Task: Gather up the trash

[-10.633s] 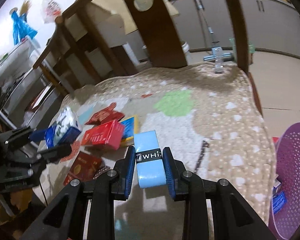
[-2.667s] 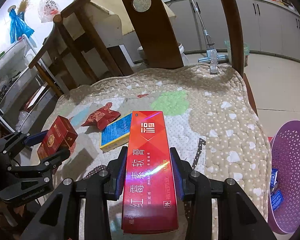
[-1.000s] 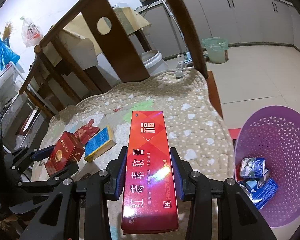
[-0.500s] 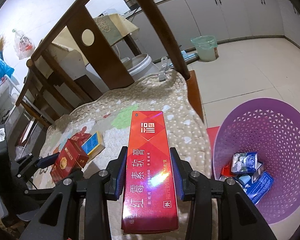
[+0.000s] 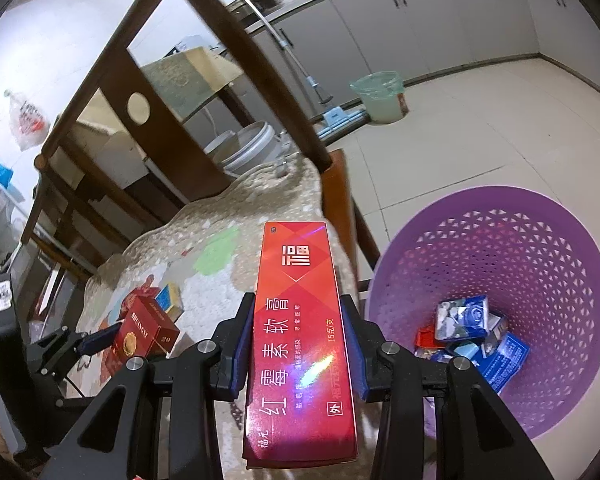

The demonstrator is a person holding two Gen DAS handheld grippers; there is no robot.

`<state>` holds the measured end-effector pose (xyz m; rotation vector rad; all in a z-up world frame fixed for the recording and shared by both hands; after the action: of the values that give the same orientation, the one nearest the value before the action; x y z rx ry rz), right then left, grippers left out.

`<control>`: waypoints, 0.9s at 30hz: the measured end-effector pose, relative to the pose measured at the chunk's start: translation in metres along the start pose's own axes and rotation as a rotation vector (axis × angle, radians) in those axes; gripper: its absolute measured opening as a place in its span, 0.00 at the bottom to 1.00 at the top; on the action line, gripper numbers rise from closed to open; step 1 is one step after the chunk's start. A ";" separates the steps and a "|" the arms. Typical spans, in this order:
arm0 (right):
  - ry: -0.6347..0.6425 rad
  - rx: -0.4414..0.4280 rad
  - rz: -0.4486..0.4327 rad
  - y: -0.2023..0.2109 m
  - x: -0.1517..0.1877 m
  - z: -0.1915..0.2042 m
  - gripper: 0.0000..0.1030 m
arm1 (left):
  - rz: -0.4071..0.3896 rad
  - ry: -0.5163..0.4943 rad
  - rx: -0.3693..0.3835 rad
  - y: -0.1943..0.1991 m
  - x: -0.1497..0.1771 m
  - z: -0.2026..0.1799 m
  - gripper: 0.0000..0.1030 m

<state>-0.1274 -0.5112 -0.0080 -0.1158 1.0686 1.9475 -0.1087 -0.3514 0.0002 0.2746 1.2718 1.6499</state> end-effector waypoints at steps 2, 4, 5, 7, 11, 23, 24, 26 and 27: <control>-0.016 0.006 -0.011 0.004 -0.004 -0.007 0.42 | -0.005 -0.008 0.008 0.000 -0.004 -0.005 0.58; -0.034 0.011 -0.022 0.008 -0.007 -0.013 0.42 | -0.011 -0.016 0.016 0.000 -0.009 -0.010 0.58; -0.044 0.014 -0.028 0.010 -0.009 -0.017 0.42 | -0.014 -0.020 0.021 0.000 -0.012 -0.013 0.58; -0.060 0.021 -0.038 0.013 -0.012 -0.024 0.42 | -0.022 -0.029 0.030 0.000 -0.018 -0.019 0.58; -0.094 0.037 -0.058 0.020 -0.020 -0.038 0.42 | -0.048 -0.049 0.048 0.002 -0.035 -0.032 0.58; -0.198 0.062 -0.103 0.035 -0.040 -0.077 0.42 | -0.104 -0.115 0.105 0.002 -0.076 -0.074 0.58; -0.204 0.066 -0.106 0.036 -0.041 -0.081 0.42 | -0.105 -0.115 0.114 0.001 -0.079 -0.078 0.58; -0.220 0.078 -0.112 0.038 -0.043 -0.089 0.42 | -0.101 -0.118 0.135 -0.002 -0.083 -0.087 0.58; -0.226 0.084 -0.116 0.039 -0.044 -0.094 0.42 | -0.099 -0.119 0.146 -0.004 -0.084 -0.091 0.58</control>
<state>-0.1580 -0.6165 -0.0218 0.0854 0.9702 1.7618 -0.1274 -0.4734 -0.0103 0.3868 1.2962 1.4386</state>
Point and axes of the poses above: each gripper's, at about its wrist camera, not at the fingertips, and y roughly against the way its jaws point, z to its left, x to its underside, the point moved 9 cm from there along -y, roughly the way its jaws point, and after that the axes turned 13 degrees about -y, right-handed, at the moved point
